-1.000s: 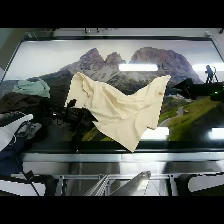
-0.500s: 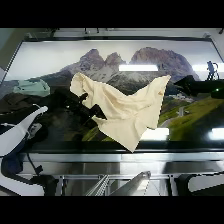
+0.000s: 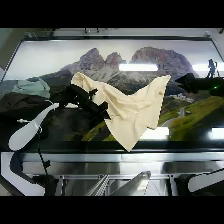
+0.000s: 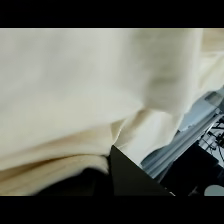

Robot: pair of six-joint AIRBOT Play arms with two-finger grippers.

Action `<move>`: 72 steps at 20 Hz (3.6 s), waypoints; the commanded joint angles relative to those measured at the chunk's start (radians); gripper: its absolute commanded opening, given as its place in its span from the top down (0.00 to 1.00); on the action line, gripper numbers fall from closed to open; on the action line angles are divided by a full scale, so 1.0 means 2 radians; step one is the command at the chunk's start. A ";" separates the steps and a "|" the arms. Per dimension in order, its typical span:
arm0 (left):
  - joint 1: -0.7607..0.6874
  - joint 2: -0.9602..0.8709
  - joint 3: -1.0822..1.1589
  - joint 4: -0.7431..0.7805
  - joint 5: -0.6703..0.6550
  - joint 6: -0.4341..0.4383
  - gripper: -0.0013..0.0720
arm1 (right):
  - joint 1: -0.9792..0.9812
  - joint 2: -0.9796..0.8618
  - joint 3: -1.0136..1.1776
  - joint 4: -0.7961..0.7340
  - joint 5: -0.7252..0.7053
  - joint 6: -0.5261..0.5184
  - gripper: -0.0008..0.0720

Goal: Fold the shirts.

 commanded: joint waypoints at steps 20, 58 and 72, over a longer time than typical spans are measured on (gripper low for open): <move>0.118 0.118 0.004 -0.106 0.171 0.090 0.95 | 0.093 -0.115 0.228 -0.022 0.119 0.083 0.96; 0.265 -0.223 0.434 -0.189 0.243 0.073 0.01 | 0.072 0.093 0.000 -0.188 -0.074 0.055 0.14; 0.304 0.210 -0.197 0.267 0.130 0.007 0.01 | -0.059 0.249 -0.263 -0.106 0.083 0.002 0.30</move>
